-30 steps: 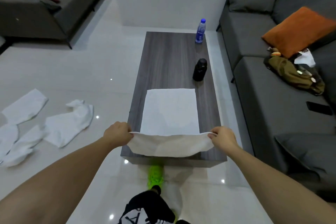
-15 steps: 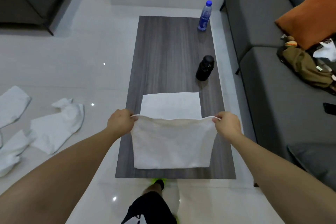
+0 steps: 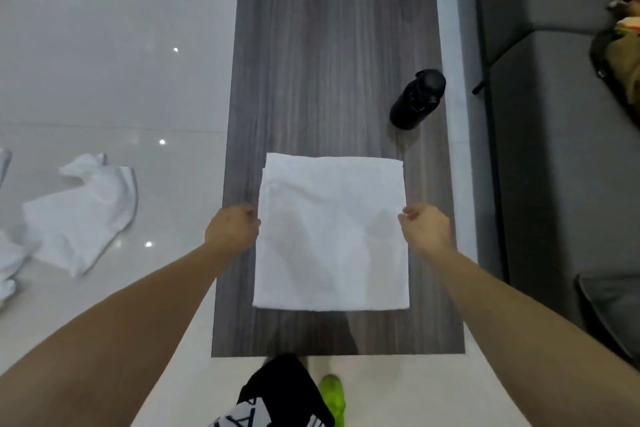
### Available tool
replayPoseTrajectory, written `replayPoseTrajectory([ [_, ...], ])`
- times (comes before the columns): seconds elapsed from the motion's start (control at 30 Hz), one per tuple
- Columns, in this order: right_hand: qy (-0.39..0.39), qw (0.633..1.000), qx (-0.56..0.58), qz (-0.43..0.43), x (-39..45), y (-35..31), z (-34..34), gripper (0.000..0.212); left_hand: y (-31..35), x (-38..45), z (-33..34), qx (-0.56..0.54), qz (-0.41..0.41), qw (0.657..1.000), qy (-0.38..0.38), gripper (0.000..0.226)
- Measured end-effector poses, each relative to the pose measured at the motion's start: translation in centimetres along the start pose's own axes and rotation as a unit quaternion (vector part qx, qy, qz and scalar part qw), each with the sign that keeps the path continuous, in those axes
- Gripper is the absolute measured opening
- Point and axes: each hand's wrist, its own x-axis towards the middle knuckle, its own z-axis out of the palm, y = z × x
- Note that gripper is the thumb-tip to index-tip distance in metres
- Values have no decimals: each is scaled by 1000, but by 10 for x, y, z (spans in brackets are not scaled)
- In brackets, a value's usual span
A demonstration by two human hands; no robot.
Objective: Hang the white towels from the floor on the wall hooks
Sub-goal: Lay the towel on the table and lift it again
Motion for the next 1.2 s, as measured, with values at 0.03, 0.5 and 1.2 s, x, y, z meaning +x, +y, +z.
replayPoseTrajectory([
  [0.03,-24,1000,-4,9,-9,11,14,28,-5,-3,15,-1,-4,1000,-24,24],
  [0.5,-136,911,-272,-278,-97,127,193,58,-43,-96,220,168,228,957,-60,63],
  [1.2,-1,903,383,194,-50,173,129,5,-65,-93,190,-482,-298,818,96,23],
])
